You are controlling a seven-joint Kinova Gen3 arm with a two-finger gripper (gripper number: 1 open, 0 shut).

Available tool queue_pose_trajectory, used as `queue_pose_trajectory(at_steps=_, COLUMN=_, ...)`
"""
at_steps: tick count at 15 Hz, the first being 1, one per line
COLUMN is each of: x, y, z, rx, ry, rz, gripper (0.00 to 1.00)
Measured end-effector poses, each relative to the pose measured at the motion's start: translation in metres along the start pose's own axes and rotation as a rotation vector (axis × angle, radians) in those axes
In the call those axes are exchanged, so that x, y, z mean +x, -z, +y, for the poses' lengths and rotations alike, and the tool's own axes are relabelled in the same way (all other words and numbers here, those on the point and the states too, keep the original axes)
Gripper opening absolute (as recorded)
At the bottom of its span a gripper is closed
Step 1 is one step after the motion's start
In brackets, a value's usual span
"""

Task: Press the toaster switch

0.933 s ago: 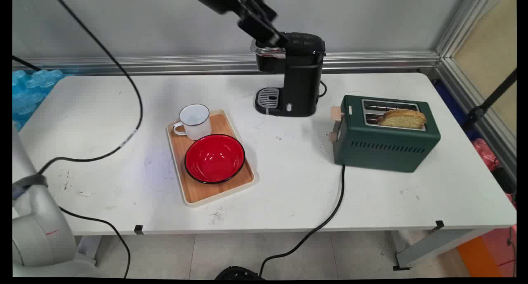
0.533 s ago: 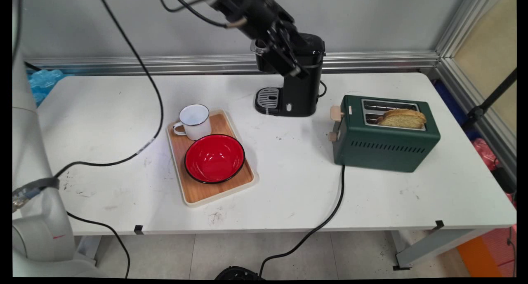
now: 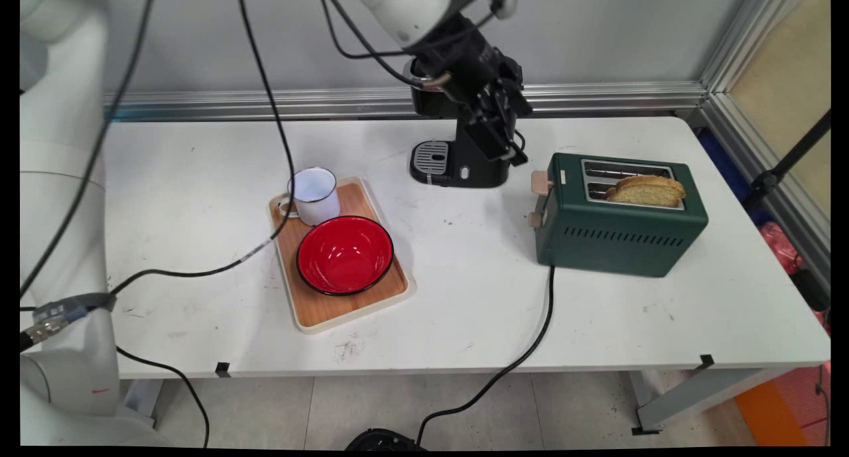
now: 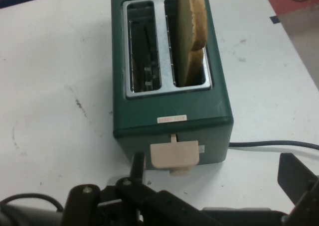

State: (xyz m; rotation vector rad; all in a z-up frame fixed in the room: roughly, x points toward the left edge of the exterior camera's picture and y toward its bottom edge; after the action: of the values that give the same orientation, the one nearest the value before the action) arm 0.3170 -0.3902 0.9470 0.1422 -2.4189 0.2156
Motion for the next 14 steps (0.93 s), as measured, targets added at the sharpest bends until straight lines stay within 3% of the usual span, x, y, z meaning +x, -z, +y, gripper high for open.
queue_pose_trajectory(at_steps=2, x=0.003, y=-0.018, z=-0.007, rx=-0.011, ry=-0.014, rz=-0.009, gripper=1.00)
queue_pose_trajectory(at_steps=3, x=0.004, y=-0.026, z=-0.010, rx=-0.015, ry=-0.018, rz=-0.011, gripper=0.00)
queue_pose_trajectory(at_steps=14, x=0.008, y=-0.085, z=-0.029, rx=-0.057, ry=-0.039, rz=-0.058, gripper=0.00)
